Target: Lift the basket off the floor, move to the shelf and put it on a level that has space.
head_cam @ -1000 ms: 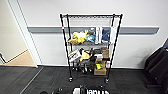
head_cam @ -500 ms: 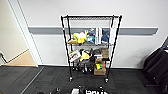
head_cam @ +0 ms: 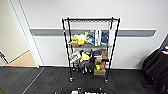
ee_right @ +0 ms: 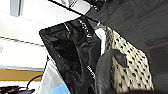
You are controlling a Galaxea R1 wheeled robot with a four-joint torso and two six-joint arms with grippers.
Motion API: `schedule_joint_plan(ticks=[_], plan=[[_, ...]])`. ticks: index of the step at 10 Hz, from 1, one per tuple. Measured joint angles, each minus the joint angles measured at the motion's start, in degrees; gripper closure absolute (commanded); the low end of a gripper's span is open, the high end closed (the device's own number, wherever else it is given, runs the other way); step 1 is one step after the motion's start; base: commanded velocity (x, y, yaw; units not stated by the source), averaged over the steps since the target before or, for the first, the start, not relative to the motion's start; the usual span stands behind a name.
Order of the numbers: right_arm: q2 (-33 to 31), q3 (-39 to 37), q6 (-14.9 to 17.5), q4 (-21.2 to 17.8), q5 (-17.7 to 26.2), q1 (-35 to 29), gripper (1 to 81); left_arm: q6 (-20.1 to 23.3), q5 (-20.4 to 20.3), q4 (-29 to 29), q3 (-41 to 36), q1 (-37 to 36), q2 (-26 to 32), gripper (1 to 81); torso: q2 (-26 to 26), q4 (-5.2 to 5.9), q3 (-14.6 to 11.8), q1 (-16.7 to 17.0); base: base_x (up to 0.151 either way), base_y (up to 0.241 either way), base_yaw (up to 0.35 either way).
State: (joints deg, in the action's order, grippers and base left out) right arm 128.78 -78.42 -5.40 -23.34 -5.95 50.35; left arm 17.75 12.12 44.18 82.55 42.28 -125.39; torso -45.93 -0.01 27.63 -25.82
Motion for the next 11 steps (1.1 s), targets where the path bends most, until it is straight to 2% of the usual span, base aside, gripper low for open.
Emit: schedule_joint_plan(ticks=[5,11], plan=[[-1.1,0.4,0.0,0.0,-0.2,0.3,81.1,0.0,-0.2,0.0,0.0,0.1,-0.9,81.1,9.3,0.00,-0.6,6.0,0.000,0.000,0.000],[-1.4,1.2,0.0,0.0,-0.2,0.3,81.1,0.0,-0.3,0.0,0.0,0.1,-1.1,81.1,20.6,0.00,-8.3,13.4,0.000,0.000,0.000]])
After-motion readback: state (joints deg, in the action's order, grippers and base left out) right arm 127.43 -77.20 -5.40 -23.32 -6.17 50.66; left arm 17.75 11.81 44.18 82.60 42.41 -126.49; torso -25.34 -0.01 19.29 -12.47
